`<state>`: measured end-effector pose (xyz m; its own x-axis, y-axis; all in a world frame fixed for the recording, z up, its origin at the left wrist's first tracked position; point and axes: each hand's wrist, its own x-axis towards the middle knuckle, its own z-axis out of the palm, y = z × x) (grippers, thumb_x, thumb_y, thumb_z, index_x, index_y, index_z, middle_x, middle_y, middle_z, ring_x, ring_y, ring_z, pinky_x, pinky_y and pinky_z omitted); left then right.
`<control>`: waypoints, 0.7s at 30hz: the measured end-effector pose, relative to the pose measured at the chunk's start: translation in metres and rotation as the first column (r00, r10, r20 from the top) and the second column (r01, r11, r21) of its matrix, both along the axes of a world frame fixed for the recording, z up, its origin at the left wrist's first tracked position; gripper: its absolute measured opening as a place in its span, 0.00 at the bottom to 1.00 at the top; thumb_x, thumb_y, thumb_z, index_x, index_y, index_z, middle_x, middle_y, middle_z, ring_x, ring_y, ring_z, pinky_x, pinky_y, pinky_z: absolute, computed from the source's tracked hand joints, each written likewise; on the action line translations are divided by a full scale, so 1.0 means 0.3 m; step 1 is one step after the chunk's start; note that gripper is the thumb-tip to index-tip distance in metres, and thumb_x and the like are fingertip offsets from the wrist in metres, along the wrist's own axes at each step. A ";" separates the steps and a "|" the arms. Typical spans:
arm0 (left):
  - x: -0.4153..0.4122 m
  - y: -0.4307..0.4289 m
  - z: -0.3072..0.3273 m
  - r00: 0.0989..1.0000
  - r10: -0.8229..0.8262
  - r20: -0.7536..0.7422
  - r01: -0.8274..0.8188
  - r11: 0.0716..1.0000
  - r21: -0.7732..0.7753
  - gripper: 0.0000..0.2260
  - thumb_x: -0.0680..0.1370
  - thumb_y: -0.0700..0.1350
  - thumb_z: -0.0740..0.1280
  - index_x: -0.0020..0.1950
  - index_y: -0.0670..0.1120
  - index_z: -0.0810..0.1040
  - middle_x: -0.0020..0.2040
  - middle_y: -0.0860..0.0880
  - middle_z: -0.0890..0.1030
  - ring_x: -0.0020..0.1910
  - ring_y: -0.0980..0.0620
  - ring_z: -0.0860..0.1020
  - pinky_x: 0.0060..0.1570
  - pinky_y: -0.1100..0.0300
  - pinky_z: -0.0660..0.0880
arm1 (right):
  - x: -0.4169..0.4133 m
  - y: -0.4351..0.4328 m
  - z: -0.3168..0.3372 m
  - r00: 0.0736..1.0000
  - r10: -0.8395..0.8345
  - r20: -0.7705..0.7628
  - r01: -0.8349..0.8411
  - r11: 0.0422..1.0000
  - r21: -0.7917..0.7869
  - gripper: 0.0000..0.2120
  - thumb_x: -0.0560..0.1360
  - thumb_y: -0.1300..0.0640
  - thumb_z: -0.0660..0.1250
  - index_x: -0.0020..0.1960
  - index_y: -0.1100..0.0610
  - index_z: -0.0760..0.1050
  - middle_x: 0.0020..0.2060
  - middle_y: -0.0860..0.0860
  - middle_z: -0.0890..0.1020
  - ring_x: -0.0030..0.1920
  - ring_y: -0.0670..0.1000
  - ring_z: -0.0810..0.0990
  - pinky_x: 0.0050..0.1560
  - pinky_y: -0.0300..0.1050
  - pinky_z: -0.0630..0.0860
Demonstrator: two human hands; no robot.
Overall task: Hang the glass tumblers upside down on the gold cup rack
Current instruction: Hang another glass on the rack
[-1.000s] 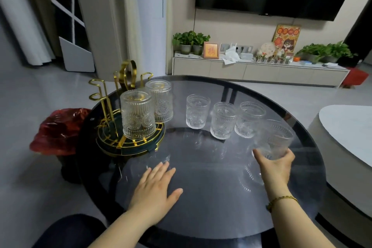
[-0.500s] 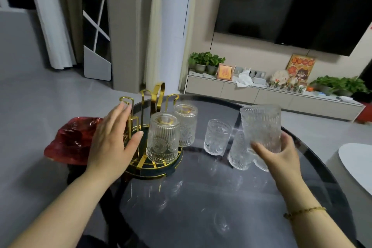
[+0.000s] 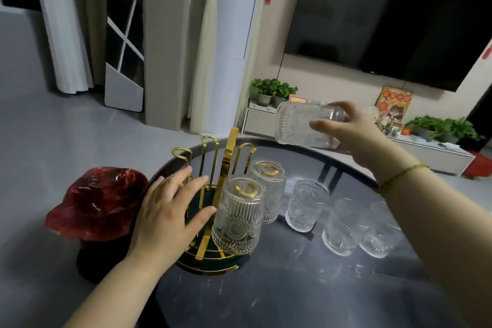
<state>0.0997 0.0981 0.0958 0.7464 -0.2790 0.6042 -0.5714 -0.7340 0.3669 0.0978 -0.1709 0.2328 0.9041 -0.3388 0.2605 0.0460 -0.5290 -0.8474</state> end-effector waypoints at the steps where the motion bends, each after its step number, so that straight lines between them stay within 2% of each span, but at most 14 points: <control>1: 0.001 -0.001 -0.003 1.000 -0.007 0.001 0.007 1.000 -0.020 0.34 0.74 0.66 0.42 0.56 0.43 0.76 0.57 0.35 0.78 0.54 0.32 0.76 0.53 0.38 0.67 | 0.031 0.011 0.005 1.000 -0.006 -0.015 0.005 0.999 -0.032 0.27 0.61 0.55 0.73 0.55 0.52 0.65 0.53 0.58 0.73 0.48 0.56 0.77 0.47 0.50 0.78; 3: 0.006 -0.004 -0.006 0.999 -0.036 -0.001 0.036 0.997 -0.067 0.33 0.75 0.65 0.44 0.55 0.43 0.77 0.57 0.35 0.78 0.55 0.32 0.75 0.52 0.36 0.69 | 0.086 0.033 0.019 0.999 -0.019 -0.030 0.016 0.995 -0.097 0.32 0.60 0.56 0.74 0.59 0.54 0.63 0.53 0.58 0.72 0.45 0.53 0.76 0.41 0.45 0.78; 6: 0.018 -0.008 -0.008 0.997 -0.078 0.004 0.077 0.976 -0.205 0.24 0.75 0.57 0.53 0.53 0.41 0.79 0.56 0.36 0.78 0.54 0.34 0.77 0.50 0.40 0.73 | 0.166 0.063 0.046 0.996 -0.002 -0.094 -0.018 0.977 -0.212 0.33 0.59 0.57 0.75 0.60 0.55 0.63 0.57 0.59 0.72 0.48 0.56 0.77 0.45 0.48 0.79; 8: 0.023 -0.014 -0.002 0.997 -0.077 0.016 0.078 0.954 -0.290 0.20 0.73 0.51 0.55 0.51 0.40 0.80 0.54 0.36 0.80 0.49 0.37 0.79 0.46 0.47 0.76 | 0.204 0.085 0.065 0.989 0.018 -0.150 -0.058 0.962 -0.268 0.32 0.60 0.57 0.74 0.60 0.55 0.64 0.58 0.59 0.72 0.47 0.57 0.77 0.41 0.48 0.79; 11: 0.026 -0.024 0.004 0.998 -0.046 0.029 0.053 0.943 -0.328 0.14 0.73 0.47 0.61 0.47 0.39 0.81 0.50 0.36 0.81 0.41 0.41 0.81 0.41 0.55 0.74 | 0.249 0.108 0.070 0.984 -0.004 -0.177 -0.060 0.934 -0.351 0.33 0.61 0.56 0.74 0.63 0.56 0.64 0.60 0.59 0.71 0.45 0.56 0.76 0.38 0.47 0.79; 14: 0.030 -0.037 -0.008 0.999 -0.008 0.048 0.025 0.938 -0.346 0.06 0.70 0.37 0.69 0.46 0.38 0.81 0.49 0.35 0.81 0.40 0.40 0.81 0.43 0.56 0.73 | 0.270 0.122 0.061 0.975 -0.011 -0.220 -0.085 0.902 -0.423 0.33 0.62 0.55 0.73 0.64 0.55 0.64 0.63 0.58 0.70 0.40 0.51 0.74 0.32 0.41 0.76; 18: 0.036 -0.037 -0.025 0.997 -0.023 0.070 0.047 0.927 -0.373 0.09 0.70 0.40 0.65 0.47 0.38 0.81 0.50 0.36 0.81 0.43 0.42 0.81 0.43 0.57 0.74 | 0.291 0.140 0.024 0.958 0.001 -0.286 -0.150 0.855 -0.497 0.34 0.63 0.54 0.73 0.65 0.54 0.63 0.65 0.57 0.68 0.40 0.51 0.73 0.30 0.38 0.76; 21: 0.040 -0.038 -0.028 0.997 -0.035 0.074 0.060 0.925 -0.376 0.10 0.70 0.41 0.65 0.47 0.38 0.81 0.50 0.36 0.81 0.45 0.43 0.80 0.43 0.57 0.74 | 0.307 0.166 -0.010 0.947 0.020 -0.321 -0.190 0.839 -0.510 0.35 0.63 0.54 0.73 0.66 0.54 0.63 0.66 0.57 0.67 0.46 0.52 0.72 0.31 0.38 0.76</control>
<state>0.1116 0.0866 0.0875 0.6938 -0.0554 0.7180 -0.6341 -0.5197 0.5726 0.1898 -0.1211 0.2297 0.9880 -0.1248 0.0905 -0.0755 -0.9036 -0.4217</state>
